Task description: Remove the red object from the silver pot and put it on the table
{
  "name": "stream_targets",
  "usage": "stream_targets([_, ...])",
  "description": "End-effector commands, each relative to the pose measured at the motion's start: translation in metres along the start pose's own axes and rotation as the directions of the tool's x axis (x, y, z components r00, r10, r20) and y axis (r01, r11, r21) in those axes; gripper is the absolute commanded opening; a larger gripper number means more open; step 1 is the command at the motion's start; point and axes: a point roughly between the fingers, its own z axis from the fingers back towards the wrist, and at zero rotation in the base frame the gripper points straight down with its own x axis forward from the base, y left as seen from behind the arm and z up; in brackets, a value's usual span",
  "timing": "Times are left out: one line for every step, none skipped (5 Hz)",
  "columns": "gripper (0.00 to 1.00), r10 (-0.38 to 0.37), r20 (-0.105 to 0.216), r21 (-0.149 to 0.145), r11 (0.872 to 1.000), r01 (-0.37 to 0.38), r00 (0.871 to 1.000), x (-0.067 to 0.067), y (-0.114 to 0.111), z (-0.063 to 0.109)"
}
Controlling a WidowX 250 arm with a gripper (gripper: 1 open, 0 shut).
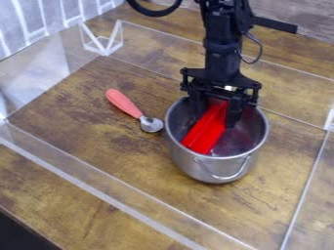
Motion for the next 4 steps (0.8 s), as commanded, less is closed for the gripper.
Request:
stream_targets([0.00, 0.013, 0.125, -0.021, 1.000, -0.011, 0.992, 0.006, 0.006, 0.058])
stream_targets([0.00, 0.024, 0.147, -0.029, 0.999, -0.020, 0.989, 0.006, 0.010, 0.076])
stream_targets([0.00, 0.026, 0.166, -0.038, 0.999, -0.020, 0.986, 0.004, 0.013, 0.087])
stream_targets([0.00, 0.028, 0.190, -0.050, 0.999, -0.018, 0.981, 0.001, 0.017, 0.101])
